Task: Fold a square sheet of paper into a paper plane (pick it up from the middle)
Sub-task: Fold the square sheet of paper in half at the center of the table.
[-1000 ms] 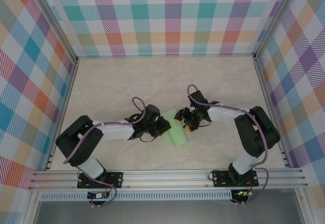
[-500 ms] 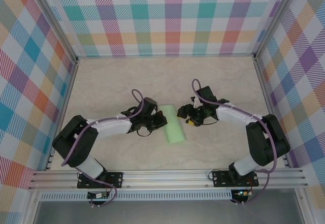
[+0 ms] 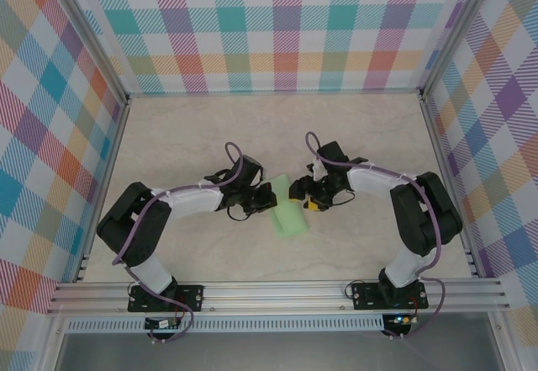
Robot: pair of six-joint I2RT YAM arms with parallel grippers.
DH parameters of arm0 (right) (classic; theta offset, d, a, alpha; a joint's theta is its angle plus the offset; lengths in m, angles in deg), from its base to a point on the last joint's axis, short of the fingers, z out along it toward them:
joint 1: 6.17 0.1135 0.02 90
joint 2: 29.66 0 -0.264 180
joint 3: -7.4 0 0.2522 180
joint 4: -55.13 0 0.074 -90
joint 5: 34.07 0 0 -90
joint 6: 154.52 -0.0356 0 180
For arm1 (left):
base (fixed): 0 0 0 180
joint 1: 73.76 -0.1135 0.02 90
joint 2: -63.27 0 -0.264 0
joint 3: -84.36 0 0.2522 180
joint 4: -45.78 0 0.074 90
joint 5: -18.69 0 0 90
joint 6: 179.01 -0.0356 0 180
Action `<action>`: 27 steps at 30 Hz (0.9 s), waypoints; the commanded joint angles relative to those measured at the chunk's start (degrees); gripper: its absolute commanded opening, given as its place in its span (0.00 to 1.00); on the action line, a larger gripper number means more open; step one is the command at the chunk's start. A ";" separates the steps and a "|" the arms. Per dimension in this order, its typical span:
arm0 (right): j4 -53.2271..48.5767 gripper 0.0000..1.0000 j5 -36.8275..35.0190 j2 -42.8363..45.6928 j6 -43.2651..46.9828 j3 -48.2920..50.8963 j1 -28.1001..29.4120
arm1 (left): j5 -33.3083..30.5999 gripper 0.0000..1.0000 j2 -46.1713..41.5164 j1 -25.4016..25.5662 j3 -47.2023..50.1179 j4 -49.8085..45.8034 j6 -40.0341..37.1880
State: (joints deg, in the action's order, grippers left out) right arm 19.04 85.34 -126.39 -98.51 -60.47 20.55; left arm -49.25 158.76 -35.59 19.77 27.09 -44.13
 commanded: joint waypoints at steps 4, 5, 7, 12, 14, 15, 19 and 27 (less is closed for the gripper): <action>0.87 0.64 3.33 -0.35 -0.36 1.14 0.25 | 2.98 0.02 -1.28 -1.74 0.22 -3.01 -2.93; 1.93 0.64 4.01 -0.01 -1.16 1.98 0.36 | 3.68 0.02 -1.05 -1.95 0.04 -3.26 -3.55; 3.96 0.63 5.06 0.74 -2.86 3.57 0.65 | 5.06 0.02 -0.44 -2.35 -0.36 -3.80 -4.59; 6.98 0.59 4.36 2.10 -7.06 6.58 1.96 | 6.87 0.02 0.27 -3.35 -1.51 -6.31 -7.44; 8.99 0.59 4.34 2.66 -9.15 7.91 2.65 | 7.17 0.02 0.40 -3.87 -1.97 -7.90 -8.71; 9.97 0.59 4.24 2.89 -10.29 8.50 3.13 | 7.59 0.02 0.52 -4.19 -2.13 -8.29 -9.27; 13.34 0.59 3.54 3.54 -14.91 9.81 5.95 | 8.70 0.02 1.12 -5.53 -3.50 -12.06 -12.30; 18.00 0.59 0.74 4.90 -22.61 12.01 10.28 | 12.44 0.02 1.84 -9.04 -5.40 -18.38 -19.50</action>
State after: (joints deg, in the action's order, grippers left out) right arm 34.54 87.24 -122.91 -117.53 -49.13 30.21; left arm -40.04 159.59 -42.95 15.90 12.86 -59.36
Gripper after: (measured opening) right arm 0.586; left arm 0.041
